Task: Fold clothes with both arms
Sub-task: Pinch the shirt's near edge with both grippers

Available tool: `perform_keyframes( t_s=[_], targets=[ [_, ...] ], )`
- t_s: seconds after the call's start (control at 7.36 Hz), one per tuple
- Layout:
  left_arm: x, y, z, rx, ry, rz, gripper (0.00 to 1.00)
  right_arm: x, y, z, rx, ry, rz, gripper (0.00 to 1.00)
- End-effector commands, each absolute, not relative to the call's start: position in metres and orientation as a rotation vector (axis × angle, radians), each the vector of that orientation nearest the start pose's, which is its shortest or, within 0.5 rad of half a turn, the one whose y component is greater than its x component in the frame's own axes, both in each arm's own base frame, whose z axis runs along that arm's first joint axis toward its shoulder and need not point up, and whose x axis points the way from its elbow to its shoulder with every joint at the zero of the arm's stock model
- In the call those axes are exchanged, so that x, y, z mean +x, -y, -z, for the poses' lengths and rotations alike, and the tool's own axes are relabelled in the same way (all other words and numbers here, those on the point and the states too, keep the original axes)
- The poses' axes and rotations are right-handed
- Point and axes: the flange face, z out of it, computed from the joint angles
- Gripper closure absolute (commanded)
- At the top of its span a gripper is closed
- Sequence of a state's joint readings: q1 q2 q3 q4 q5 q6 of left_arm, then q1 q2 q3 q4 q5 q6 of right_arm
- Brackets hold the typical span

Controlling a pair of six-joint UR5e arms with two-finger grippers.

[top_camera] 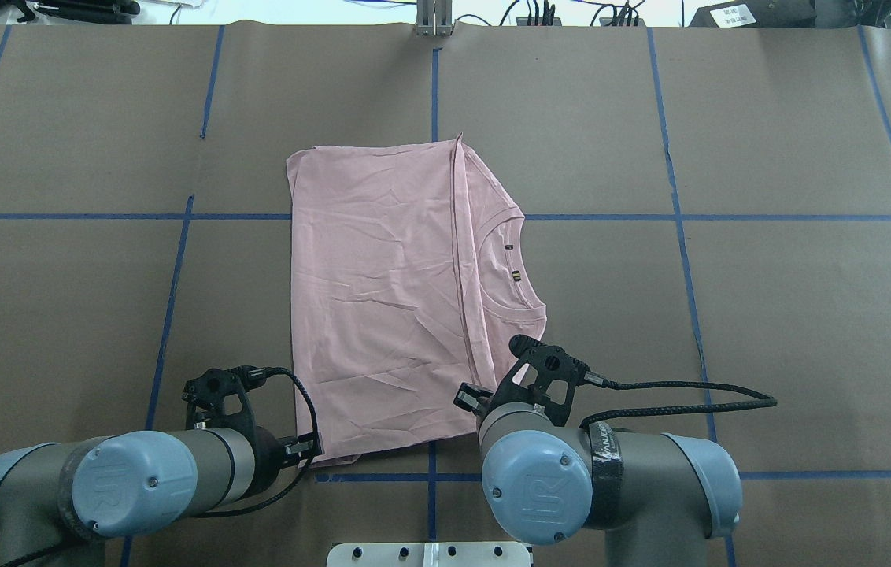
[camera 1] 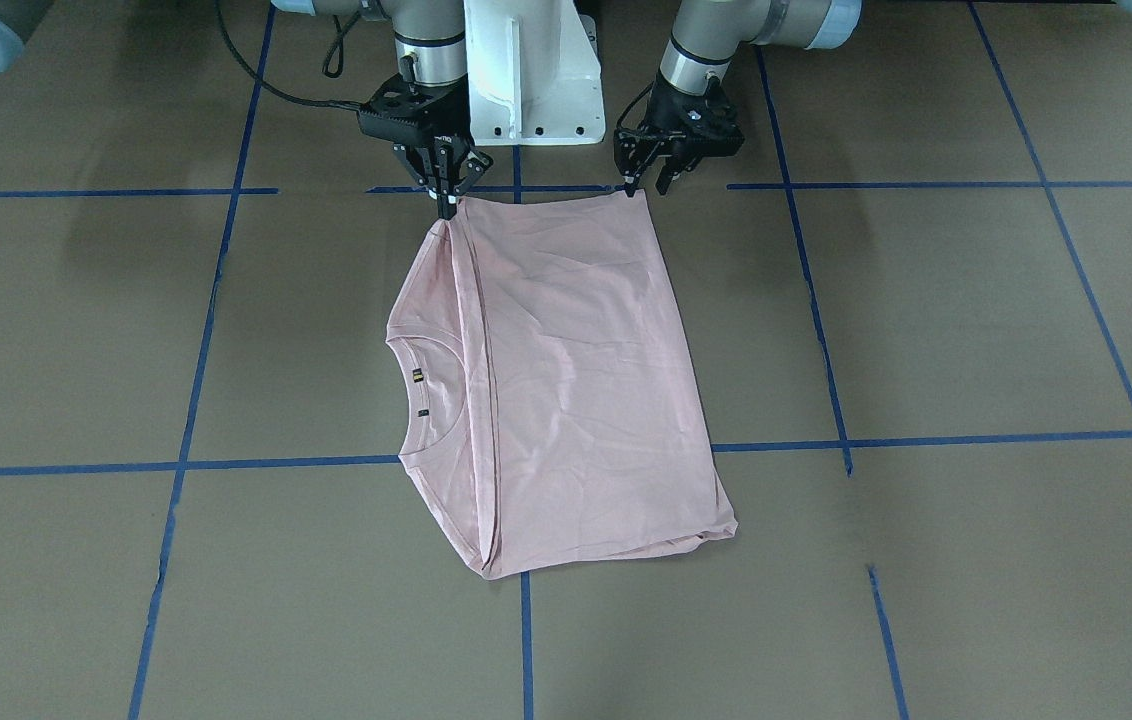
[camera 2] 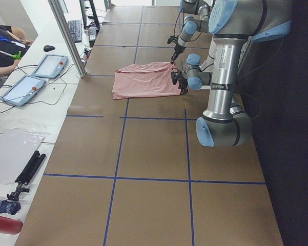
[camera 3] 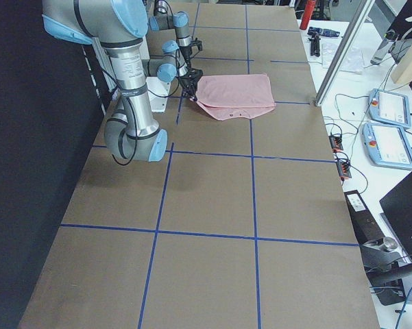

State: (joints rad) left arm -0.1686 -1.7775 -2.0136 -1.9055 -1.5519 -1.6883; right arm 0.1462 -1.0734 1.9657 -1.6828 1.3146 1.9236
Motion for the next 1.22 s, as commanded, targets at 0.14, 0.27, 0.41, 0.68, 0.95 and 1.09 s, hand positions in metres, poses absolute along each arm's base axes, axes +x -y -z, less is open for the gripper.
perform_keyframes(
  t_s=[0.14,0.27,0.41,0.68,0.95,1.09],
  targets=[
    [0.5258,0.2249,-0.3117,0.04,-0.983,0.27,0.49,-0.5577,0.2439,-0.2304,0.166,0.805,-0.572,1.0],
    [0.5252,0.225,-0.3118,0.042,-0.983,0.27,0.49,-0.5573,0.2438,-0.2289,0.166,0.808,-0.572,1.0],
    [0.5249,0.2249,-0.3127,0.042,-0.981,0.27,0.49,-0.5573,0.2438,-0.2289,0.165,0.809,-0.573,1.0],
    [0.523,0.2246,-0.3181,0.042,-0.97,0.269,0.49,-0.5573,0.2438,-0.2291,0.165,0.807,-0.573,1.0],
    [0.5234,0.2247,-0.3188,0.043,-0.969,0.268,0.49,-0.5573,0.2438,-0.2289,0.165,0.809,-0.573,1.0],
    [0.5234,0.2245,-0.3191,0.042,-0.967,0.267,0.49,-0.5573,0.2438,-0.2289,0.165,0.809,-0.573,1.0]
  ],
)
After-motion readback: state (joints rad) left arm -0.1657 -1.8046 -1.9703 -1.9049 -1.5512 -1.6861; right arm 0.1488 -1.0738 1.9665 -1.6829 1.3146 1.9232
